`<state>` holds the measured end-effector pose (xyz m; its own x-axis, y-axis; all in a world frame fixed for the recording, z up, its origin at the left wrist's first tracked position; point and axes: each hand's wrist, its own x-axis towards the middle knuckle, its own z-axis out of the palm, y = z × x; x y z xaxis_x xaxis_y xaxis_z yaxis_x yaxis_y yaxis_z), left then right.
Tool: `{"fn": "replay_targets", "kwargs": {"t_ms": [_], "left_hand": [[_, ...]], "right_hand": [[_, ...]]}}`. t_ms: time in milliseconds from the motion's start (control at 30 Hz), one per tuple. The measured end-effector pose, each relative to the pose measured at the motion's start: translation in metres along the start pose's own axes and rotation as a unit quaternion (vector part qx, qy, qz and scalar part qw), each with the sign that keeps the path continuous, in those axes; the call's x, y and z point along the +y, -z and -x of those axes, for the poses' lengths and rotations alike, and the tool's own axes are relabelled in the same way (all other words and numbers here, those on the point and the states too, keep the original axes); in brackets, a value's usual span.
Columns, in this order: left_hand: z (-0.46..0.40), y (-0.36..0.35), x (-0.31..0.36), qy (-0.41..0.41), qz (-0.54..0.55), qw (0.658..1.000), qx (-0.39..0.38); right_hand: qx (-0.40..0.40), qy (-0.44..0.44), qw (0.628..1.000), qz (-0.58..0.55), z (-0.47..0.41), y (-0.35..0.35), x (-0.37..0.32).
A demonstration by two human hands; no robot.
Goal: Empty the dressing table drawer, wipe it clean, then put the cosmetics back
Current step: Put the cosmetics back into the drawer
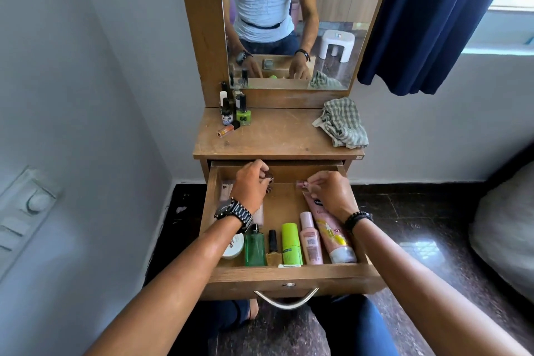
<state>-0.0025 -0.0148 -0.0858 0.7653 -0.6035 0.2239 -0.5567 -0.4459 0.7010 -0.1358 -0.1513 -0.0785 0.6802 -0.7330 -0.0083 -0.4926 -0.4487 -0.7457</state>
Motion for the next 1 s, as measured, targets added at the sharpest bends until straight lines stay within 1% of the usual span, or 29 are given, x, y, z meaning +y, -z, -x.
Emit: {"fn": "replay_targets", "kwargs": {"t_ms": [67,167,300,400,500,600,700,800,900,1000], "left_hand": [[-0.001,0.011,0.004,-0.001,0.009,1.000,0.007],[-0.009,0.034,0.008,-0.016,0.018,0.999,0.036],[-0.032,0.058,0.005,-0.033,0.023,0.994,0.102],[-0.052,0.068,-0.001,-0.027,-0.009,0.993,0.119],[-0.072,0.069,-0.013,-0.004,-0.056,0.993,0.103],[-0.082,0.065,-0.022,0.005,-0.077,0.993,0.088],[-0.084,0.062,-0.026,0.005,-0.058,0.994,0.095],[-0.081,0.061,-0.030,0.002,-0.032,0.992,0.121],[-0.075,0.062,-0.034,0.013,-0.011,0.992,0.128],[-0.066,0.063,-0.035,0.024,0.014,0.989,0.147]], "right_hand": [[-0.012,0.012,0.998,-0.055,0.001,-0.003,-0.014],[-0.017,0.056,0.992,-0.113,-0.006,-0.012,-0.047],[-0.027,0.135,0.987,-0.079,-0.024,-0.028,-0.093],[-0.029,0.163,0.984,-0.056,-0.042,-0.040,-0.119],[-0.024,0.152,0.987,-0.042,-0.064,-0.050,-0.134],[0.001,0.127,0.992,-0.024,-0.082,-0.054,-0.140],[-0.006,0.096,0.995,-0.041,-0.098,-0.056,-0.140],[-0.030,0.082,0.996,-0.030,-0.110,-0.062,-0.139],[-0.048,0.075,0.995,-0.038,-0.121,-0.072,-0.140],[-0.045,0.069,0.995,-0.057,-0.128,-0.083,-0.140]]}}
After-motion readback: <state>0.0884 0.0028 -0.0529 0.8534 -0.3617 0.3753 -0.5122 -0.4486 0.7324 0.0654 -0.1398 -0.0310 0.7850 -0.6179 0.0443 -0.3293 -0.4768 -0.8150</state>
